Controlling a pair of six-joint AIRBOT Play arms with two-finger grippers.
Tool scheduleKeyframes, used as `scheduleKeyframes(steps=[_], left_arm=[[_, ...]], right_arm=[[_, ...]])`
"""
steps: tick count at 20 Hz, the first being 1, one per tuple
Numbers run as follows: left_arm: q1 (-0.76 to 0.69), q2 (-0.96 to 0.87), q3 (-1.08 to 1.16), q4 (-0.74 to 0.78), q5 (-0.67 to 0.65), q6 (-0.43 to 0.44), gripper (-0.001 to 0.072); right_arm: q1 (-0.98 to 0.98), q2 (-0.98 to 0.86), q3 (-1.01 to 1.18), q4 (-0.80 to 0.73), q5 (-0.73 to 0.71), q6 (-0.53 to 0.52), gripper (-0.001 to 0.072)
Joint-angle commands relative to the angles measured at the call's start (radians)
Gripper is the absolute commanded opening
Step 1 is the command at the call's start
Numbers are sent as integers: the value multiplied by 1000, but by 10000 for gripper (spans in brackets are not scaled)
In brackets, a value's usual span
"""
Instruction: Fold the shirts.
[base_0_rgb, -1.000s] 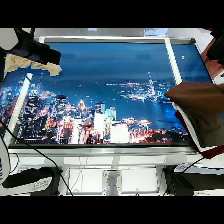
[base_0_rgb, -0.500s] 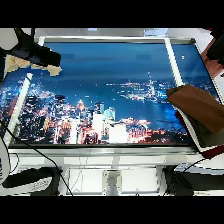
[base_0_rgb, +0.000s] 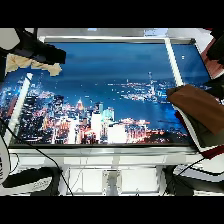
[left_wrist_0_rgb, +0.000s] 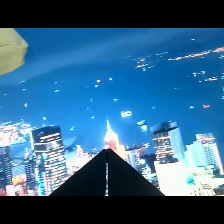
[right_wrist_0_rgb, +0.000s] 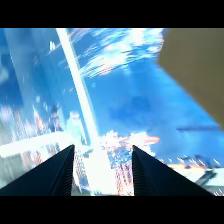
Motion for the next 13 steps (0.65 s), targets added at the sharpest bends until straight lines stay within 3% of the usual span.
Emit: scheduleKeyframes(steps=[1, 4, 6, 13], left_arm=[[0, -2, -1, -42, 14, -10, 13], [0, -2, -1, -42, 14, -10, 13], [0, -2, -1, -42, 14, -10, 13], [0, -2, -1, -42, 11, -10, 12]], right_arm=[[190, 8, -1, -172, -78, -34, 405], [306, 8, 0, -425, -138, -28, 405], [350, 8, 0, -513, -138, -27, 406], [367, 8, -1, -508, -138, -27, 406]])
